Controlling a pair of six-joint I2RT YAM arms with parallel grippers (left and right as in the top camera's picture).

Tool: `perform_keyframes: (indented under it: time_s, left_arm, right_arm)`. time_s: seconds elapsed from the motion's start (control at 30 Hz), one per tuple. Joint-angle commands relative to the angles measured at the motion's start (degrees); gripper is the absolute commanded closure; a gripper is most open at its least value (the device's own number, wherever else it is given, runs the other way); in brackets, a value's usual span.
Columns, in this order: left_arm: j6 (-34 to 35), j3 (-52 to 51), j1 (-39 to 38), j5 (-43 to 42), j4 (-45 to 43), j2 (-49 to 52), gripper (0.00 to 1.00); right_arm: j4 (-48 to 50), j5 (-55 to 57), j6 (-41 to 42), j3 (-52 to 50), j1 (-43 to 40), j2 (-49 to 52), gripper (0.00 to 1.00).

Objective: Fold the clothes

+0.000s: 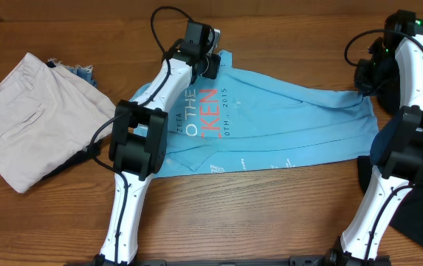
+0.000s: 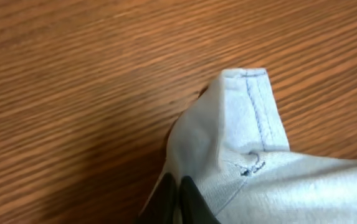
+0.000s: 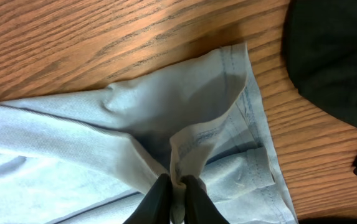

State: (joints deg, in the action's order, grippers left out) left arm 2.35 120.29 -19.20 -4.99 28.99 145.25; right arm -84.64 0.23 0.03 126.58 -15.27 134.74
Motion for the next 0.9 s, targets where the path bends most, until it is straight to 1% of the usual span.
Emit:
perform_keyframes:
  time_s: [0.0, 0.07, 0.13, 0.23, 0.5, 0.6, 0.63, 0.7, 0.73, 0.77, 0.8, 0.87]
  left_arm:
    - [-0.7, 8.3, -0.3, 4.2, 4.6, -0.3, 0.96]
    - [-1.6, 12.7, -0.5, 4.4, 9.0, -0.5, 0.96]
    - [-1.6, 18.2, -0.9, 4.8, 15.2, -0.6, 0.96]
    - [-1.6, 22.5, -1.9, 5.0, 23.0, -0.6, 0.96]
    - [-2.0, 23.8, -7.7, 5.0, 41.1, -0.6, 0.95]
    - [-2.0, 23.8, -10.6, 7.1, 46.9, -0.6, 0.93]
    - [-2.0, 23.8, -11.4, 8.0, 48.2, -0.6, 0.9]
    - [-2.0, 23.8, -12.7, 10.3, 50.5, -0.6, 0.75]
    - [-2.0, 23.8, -13.2, 11.3, 51.3, -0.6, 0.6]
    - [-2.0, 23.8, -13.5, 12.6, 51.9, -0.6, 0.49]
    - [-2.0, 23.8, -13.8, 16.8, 52.2, -0.6, 0.42]
    - [-2.0, 24.2, -13.8, 23.0, 51.6, -0.6, 0.36]
  right_arm:
    - [0.1, -0.3, 0.2, 0.1, 0.2, -1.6, 0.9]
    - [0.0, -0.3, 0.2, 0.1, 0.2, -1.6, 0.9]
    - [0.0, -0.3, 0.2, 0.1, 0.2, -1.6, 0.9]
    - [0.0, -0.3, 0.2, 0.1, 0.2, -1.6, 0.9]
    - [0.1, -0.3, 0.2, 0.1, 0.2, -1.6, 0.9]
    - [0.0, -0.3, 0.2, 0.1, 0.2, -1.6, 0.9]
    - [0.0, -0.3, 0.2, 0.1, 0.2, -1.6, 0.9]
    - [-0.1, -0.3, 0.2, 0.1, 0.2, -1.6, 0.9]
    - [-0.1, -0.3, 0.2, 0.1, 0.2, -1.6, 0.9]
    - [-0.1, -0.3, 0.2, 0.1, 0.2, -1.6, 0.9]
    - [-0.1, -0.3, 0.2, 0.1, 0.2, -1.6, 0.9]
    - [-0.1, -0.3, 0.2, 0.1, 0.2, -1.6, 0.9]
